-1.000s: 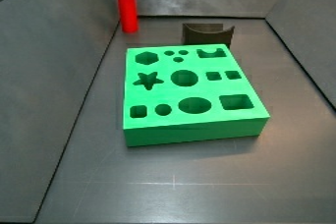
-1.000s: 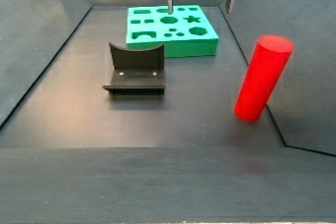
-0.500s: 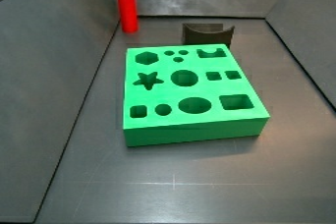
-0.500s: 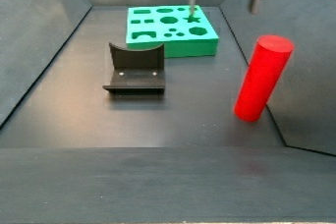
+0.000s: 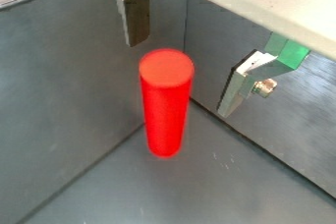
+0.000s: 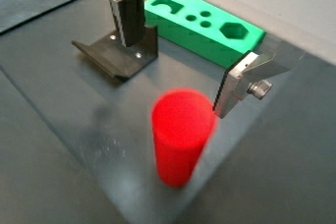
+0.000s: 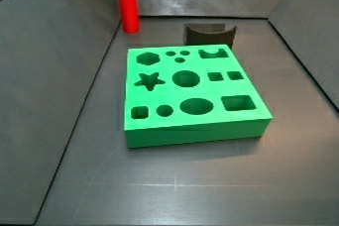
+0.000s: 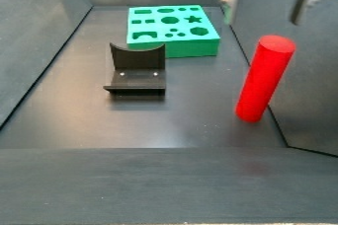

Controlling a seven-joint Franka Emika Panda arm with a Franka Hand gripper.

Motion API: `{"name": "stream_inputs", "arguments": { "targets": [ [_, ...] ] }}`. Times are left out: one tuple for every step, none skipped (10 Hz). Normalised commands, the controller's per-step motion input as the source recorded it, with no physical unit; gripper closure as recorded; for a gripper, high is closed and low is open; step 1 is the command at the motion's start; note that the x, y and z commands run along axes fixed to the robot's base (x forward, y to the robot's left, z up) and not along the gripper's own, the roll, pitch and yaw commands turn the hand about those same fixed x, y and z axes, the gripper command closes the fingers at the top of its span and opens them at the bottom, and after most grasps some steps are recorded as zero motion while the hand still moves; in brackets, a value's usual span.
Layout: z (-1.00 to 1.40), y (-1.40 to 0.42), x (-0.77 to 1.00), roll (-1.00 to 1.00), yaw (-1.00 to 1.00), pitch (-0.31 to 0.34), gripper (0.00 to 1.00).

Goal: Pick up the round object. Move up. Move to above the board. Insert the round object.
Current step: Pick up the round object.

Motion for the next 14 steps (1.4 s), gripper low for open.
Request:
{"name": "stream_inputs", "arguments": {
  "targets": [
    [-0.09, 0.21, -0.24, -0.05, -0.04, -0.089, 0.00],
    [-0.18, 0.19, -0.15, -0.05, 0.00, -0.087, 0.00],
    [-0.35, 0.01, 0.00, -0.02, 0.06, -0.067, 0.00],
    [-0.39, 0.01, 0.00, 0.00, 0.07, -0.093, 0.00],
    [-0.41, 0.00, 0.03, 0.00, 0.08, -0.071, 0.00],
    [-0.35, 0.00, 0.00, 0.02, 0.04, -0.063, 0.00],
    [-0.44, 0.08, 0.00, 0.00, 0.04, -0.084, 0.00],
    [-0.47, 0.07, 0.00, 0.00, 0.04, -0.081, 0.00],
    [-0.43, 0.02, 0.00, 0.00, 0.03, -0.064, 0.00],
    [-0.42, 0.00, 0.00, 0.00, 0.02, -0.067, 0.00],
    [-0.41, 0.00, 0.03, -0.03, 0.01, -0.050, 0.00],
    [-0.29, 0.00, 0.03, -0.02, 0.00, -0.023, 0.00],
    [-0.07, 0.00, 0.00, -0.05, 0.00, -0.011, 0.00],
    [0.00, 0.00, 0.00, 0.00, 0.00, 0.000, 0.00]
  ]
}}
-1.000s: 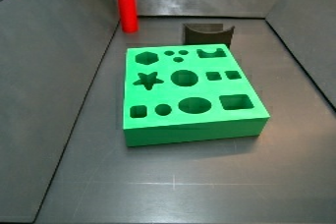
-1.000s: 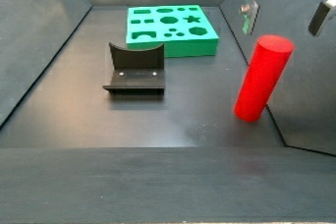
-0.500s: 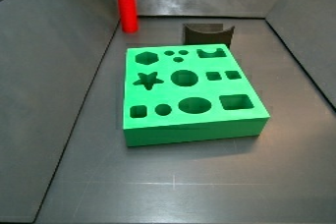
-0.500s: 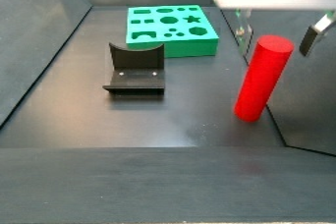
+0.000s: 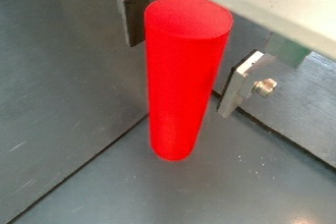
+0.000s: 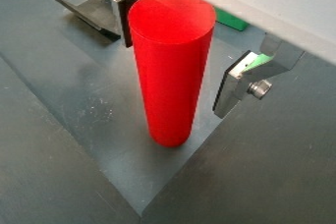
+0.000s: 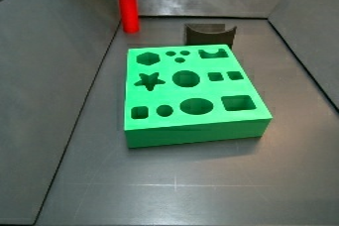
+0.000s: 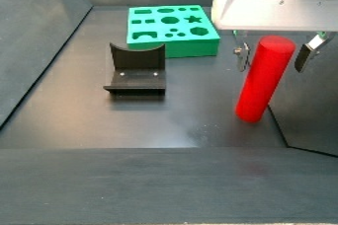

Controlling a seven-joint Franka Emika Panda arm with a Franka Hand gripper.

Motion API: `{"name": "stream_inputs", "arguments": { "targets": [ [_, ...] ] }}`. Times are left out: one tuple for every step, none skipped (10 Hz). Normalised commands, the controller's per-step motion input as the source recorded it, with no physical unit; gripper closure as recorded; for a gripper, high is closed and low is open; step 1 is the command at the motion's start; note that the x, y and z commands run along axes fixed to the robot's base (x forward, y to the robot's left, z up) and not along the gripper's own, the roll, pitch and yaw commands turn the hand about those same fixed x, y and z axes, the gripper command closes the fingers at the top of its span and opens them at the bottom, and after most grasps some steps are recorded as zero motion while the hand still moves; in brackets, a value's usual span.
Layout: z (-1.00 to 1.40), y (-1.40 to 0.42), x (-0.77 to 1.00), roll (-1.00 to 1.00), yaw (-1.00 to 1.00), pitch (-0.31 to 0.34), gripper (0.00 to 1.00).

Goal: Pick up the round object. Move up. Move to above the board. Insert the round object.
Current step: Pick up the round object.

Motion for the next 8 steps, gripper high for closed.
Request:
{"name": "stream_inputs", "arguments": {
  "targets": [
    [0.00, 0.00, 0.00, 0.00, 0.00, 0.000, 1.00],
    [0.00, 0.00, 0.00, 0.00, 0.00, 0.000, 1.00],
    [0.00, 0.00, 0.00, 0.00, 0.00, 0.000, 1.00],
    [0.00, 0.00, 0.00, 0.00, 0.00, 0.000, 1.00],
    [0.00, 0.00, 0.00, 0.00, 0.00, 0.000, 1.00],
    [0.00, 0.00, 0.00, 0.00, 0.00, 0.000, 1.00],
    [0.00, 0.00, 0.00, 0.00, 0.00, 0.000, 1.00],
    [0.00, 0.00, 0.00, 0.00, 0.00, 0.000, 1.00]
  ]
}}
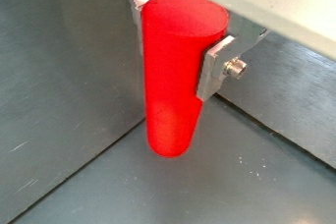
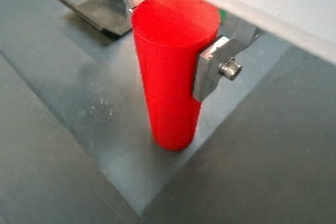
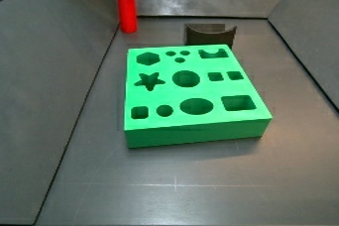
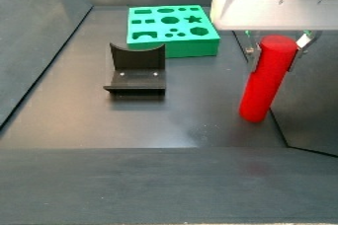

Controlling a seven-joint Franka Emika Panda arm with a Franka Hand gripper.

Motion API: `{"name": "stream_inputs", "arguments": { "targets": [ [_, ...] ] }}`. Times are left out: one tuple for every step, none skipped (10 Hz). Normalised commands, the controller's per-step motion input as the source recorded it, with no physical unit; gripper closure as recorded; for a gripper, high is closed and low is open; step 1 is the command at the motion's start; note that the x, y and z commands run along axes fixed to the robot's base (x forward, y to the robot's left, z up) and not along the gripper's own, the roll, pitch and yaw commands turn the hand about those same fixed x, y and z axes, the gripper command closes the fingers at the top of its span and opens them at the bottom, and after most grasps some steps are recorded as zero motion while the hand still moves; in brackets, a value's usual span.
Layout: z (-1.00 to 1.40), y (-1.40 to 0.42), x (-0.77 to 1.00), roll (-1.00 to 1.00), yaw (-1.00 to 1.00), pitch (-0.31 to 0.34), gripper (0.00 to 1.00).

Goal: Pick up the round object. Move up. Move to above the board. Insert the round object.
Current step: Pick up the round object, then move up, then move to above the board.

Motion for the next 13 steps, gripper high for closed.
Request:
{"name": "stream_inputs", "arguments": {
  "targets": [
    [0.00, 0.00, 0.00, 0.00, 0.00, 0.000, 1.00],
    [0.00, 0.00, 0.00, 0.00, 0.00, 0.000, 1.00],
    [0.00, 0.00, 0.00, 0.00, 0.00, 0.000, 1.00],
    [0.83, 0.00, 0.00, 0.00, 0.00, 0.000, 1.00],
    [0.87, 0.01, 0.05, 0.01, -0.01, -0.026, 1.00],
    [0.76, 0.01, 0.01, 0.02, -0.01, 0.019, 1.00],
    [0.69, 0.01, 0.00, 0.03, -0.01, 0.032, 1.00],
    [0.53, 0.02, 0.00, 0.05, -0.01, 0.055, 1.00],
    [0.45, 0.02, -0.01, 0.06, -0.01, 0.061, 1.00],
    [0.28, 0.01, -0.01, 0.07, -0.01, 0.072, 1.00],
    [1.00, 0.36, 0.29, 0.11, 0.14, 0.304, 1.00],
    [1.00, 0.38, 0.31, 0.11, 0.14, 0.314, 1.00],
    [1.00, 0.35, 0.31, 0.08, 0.12, 0.304, 1.00]
  ]
}}
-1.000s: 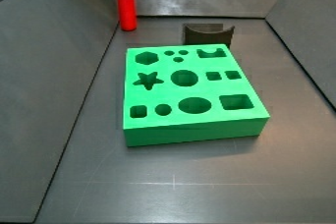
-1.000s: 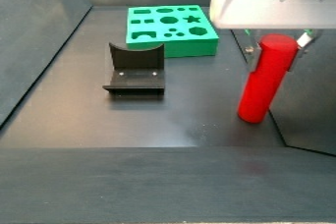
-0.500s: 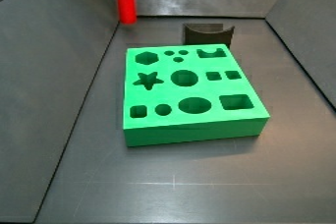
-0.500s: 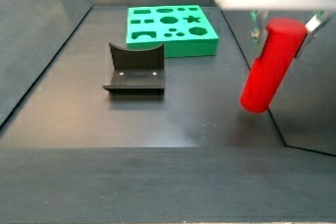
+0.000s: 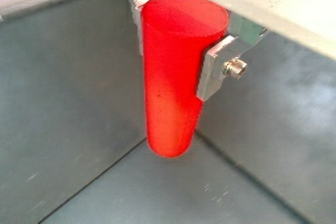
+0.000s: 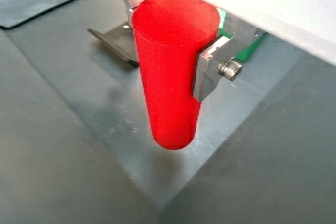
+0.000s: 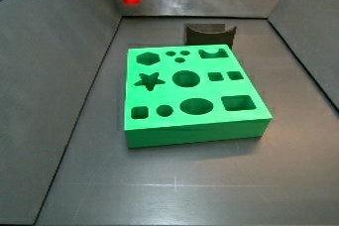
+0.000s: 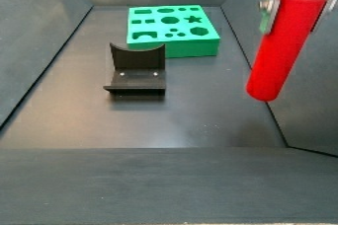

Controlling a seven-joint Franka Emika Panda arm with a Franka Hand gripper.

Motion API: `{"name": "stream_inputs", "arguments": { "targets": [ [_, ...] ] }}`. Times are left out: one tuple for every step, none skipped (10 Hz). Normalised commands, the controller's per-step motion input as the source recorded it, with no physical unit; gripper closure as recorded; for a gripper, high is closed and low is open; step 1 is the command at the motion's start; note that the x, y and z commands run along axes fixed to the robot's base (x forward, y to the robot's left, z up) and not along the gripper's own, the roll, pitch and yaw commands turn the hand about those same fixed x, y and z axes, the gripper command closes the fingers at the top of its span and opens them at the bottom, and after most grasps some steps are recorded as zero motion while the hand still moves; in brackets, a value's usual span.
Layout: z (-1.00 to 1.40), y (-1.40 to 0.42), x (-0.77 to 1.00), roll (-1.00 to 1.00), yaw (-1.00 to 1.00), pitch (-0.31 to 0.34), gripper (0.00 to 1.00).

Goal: Pick up the round object. Move up. Move to above the board. Insert the round object.
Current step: Move to above the board.

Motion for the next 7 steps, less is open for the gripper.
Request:
{"name": "stream_inputs", "arguments": {
  "targets": [
    [0.99, 0.28, 0.25, 0.06, 0.07, 0.207, 1.00],
    [0.85, 0.22, 0.19, 0.05, 0.06, 0.168, 1.00],
    [0.58, 0.12, 0.09, 0.05, 0.03, 0.112, 1.00],
    [0.47, 0.08, 0.05, 0.04, 0.02, 0.089, 1.00],
    [0.22, 0.03, 0.01, 0.05, 0.00, 0.057, 1.00],
    [0.16, -1.00, 0.22, -0.09, -0.31, -0.009, 1.00],
    [0.15, -1.00, 0.22, -0.09, -0.30, -0.003, 1.00]
  ]
}}
